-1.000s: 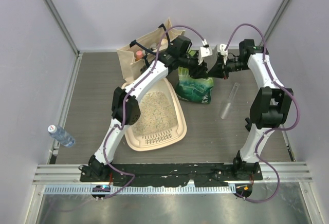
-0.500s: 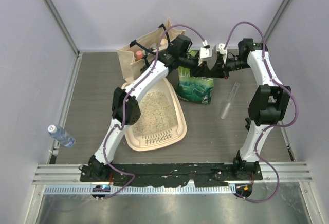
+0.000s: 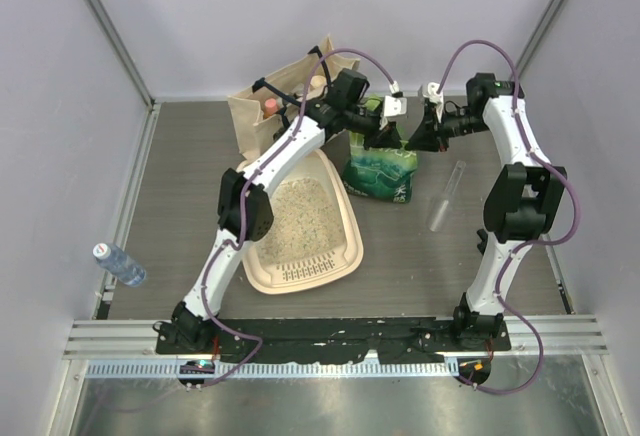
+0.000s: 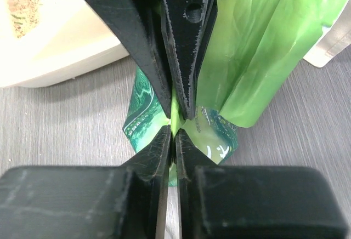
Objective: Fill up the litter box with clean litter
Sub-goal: Close the cat litter bag at the center of the board.
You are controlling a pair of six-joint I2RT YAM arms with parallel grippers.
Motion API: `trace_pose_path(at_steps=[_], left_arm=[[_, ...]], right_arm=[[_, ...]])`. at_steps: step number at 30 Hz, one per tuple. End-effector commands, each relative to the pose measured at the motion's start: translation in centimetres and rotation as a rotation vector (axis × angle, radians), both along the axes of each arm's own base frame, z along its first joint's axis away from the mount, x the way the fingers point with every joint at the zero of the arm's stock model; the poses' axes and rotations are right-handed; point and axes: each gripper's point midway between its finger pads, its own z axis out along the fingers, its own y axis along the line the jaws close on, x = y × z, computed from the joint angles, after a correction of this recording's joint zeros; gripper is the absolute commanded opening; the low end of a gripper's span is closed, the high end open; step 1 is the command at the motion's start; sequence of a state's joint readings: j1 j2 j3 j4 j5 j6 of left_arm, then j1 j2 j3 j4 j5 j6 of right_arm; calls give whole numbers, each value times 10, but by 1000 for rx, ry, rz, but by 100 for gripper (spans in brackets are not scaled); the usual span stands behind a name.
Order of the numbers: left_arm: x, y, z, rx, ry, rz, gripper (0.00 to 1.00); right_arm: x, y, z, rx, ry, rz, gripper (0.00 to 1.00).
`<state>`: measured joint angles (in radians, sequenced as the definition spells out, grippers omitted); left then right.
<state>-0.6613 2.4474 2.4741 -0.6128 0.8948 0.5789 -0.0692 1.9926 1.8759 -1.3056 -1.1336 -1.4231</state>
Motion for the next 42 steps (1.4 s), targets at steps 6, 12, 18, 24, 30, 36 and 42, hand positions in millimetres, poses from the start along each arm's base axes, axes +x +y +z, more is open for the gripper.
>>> trace_pose_path(at_steps=[6, 12, 18, 24, 30, 36, 42], left_arm=[[3, -9, 16, -77, 66, -7, 0], [2, -9, 19, -84, 98, 2, 0], [1, -9, 18, -82, 139, 14, 0], [-2, -8, 17, -81, 169, 14, 0], [2, -7, 18, -86, 167, 24, 0], [2, 9, -3, 12, 53, -1, 35], [-12, 22, -19, 93, -57, -103, 46]], right_arm=[[3, -32, 42, 45, 13, -143, 53], [4, -35, 40, 28, -22, -150, 60], [4, -16, 40, 59, -22, -113, 61], [9, 4, 27, 30, -40, -92, 59], [13, 8, 15, -29, -67, -89, 10], [9, 3, 20, -70, -108, -74, 1], [4, 4, 18, -70, -79, -43, 1]])
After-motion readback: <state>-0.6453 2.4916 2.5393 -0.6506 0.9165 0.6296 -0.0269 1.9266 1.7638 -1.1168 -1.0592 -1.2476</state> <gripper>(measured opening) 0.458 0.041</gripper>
